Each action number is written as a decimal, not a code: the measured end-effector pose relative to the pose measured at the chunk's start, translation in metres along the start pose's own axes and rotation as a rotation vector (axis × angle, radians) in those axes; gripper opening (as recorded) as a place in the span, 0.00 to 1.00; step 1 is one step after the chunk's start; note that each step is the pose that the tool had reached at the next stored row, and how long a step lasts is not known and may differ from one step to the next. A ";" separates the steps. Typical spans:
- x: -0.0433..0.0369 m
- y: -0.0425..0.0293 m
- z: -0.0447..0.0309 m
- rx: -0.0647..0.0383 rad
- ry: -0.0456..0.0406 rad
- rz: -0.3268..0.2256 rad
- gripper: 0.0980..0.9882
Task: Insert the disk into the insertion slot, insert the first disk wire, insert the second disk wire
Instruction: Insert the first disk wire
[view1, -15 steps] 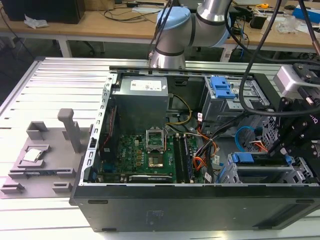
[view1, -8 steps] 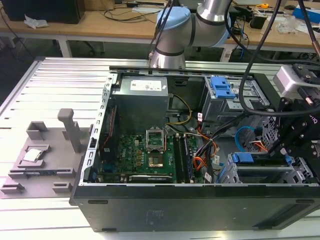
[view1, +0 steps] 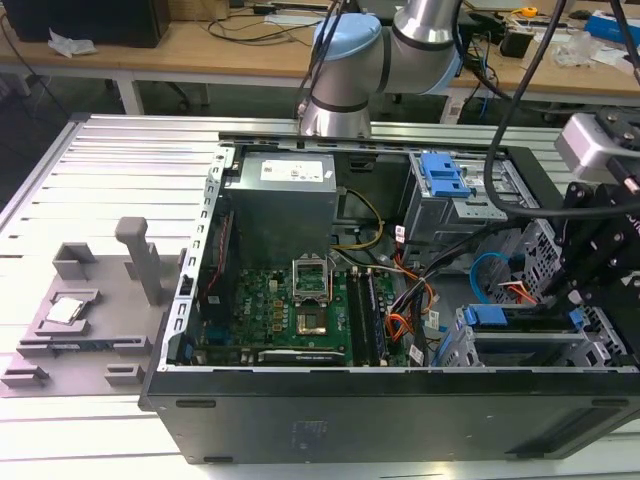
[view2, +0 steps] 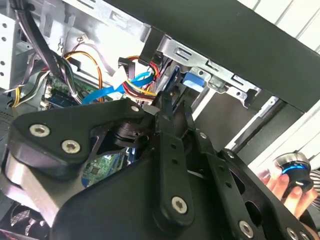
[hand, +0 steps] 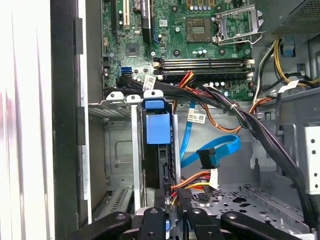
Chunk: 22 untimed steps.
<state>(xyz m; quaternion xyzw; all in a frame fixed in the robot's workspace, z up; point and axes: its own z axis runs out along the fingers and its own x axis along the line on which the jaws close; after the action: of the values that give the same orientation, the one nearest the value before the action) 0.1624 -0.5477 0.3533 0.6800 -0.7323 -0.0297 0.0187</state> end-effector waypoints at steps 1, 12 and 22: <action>-0.0001 0.0006 -0.0016 0.000 0.0000 -0.002 0.07; -0.0004 0.0046 -0.0327 0.000 0.0037 -0.056 0.01; -0.0004 0.0050 -0.0379 0.000 0.0036 -0.056 0.01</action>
<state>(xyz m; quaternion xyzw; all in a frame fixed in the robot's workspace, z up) 0.1600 -0.5475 0.3915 0.7004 -0.7129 -0.0291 0.0193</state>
